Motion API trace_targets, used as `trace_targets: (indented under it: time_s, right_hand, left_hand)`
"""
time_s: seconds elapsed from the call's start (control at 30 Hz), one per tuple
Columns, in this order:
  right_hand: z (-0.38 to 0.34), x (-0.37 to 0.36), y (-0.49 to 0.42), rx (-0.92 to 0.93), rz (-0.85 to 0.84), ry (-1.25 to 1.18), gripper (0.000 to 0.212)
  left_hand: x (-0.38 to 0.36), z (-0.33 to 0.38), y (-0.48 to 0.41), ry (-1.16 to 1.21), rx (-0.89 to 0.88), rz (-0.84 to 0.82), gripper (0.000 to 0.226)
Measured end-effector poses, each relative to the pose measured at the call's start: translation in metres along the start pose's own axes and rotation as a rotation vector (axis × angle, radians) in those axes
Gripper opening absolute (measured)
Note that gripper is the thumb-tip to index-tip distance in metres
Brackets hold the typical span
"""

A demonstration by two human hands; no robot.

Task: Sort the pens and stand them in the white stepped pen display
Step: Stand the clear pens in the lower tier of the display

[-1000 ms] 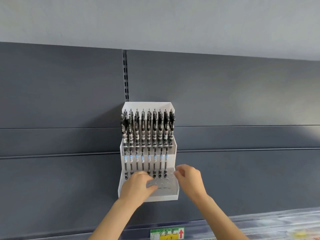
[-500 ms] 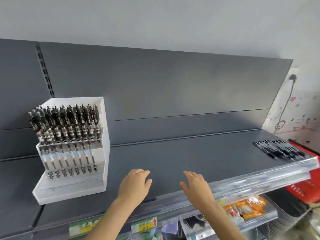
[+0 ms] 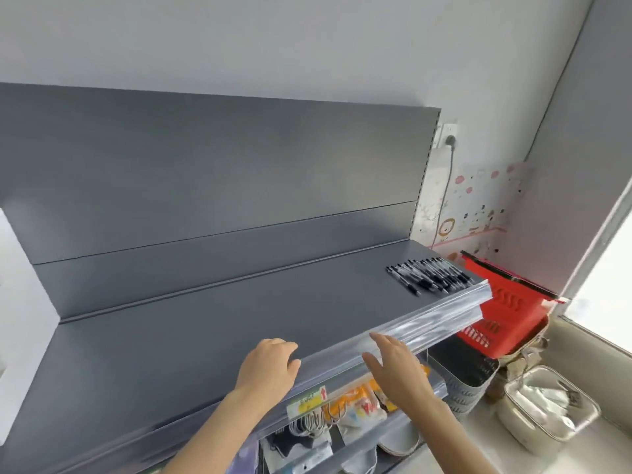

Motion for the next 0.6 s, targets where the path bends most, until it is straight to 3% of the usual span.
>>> trace_targets:
  time_s: [0.27, 0.6]
  right_hand:
    - [0.115, 0.047, -0.042, -0.194, 0.065, -0.005, 0.049]
    - [0.218, 0.091, -0.134, -0.308, 0.098, 0.010, 0.048]
  left_hand:
    - [-0.057, 0.083, -0.095, 0.072, -0.095, -0.078, 0.042]
    - [-0.106, 0.155, -0.237, 0.095, -0.086, -0.161, 0.039]
Point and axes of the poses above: each hand's wrist, its own y-axis away from the middle knuckle, its own x-axis out of the back of the hand, z = x × y, the point moved 7 cm from there along -y, towards the middle knuckle, and after that the axes turned 2 degrees about -y, right-handed, at the moved point
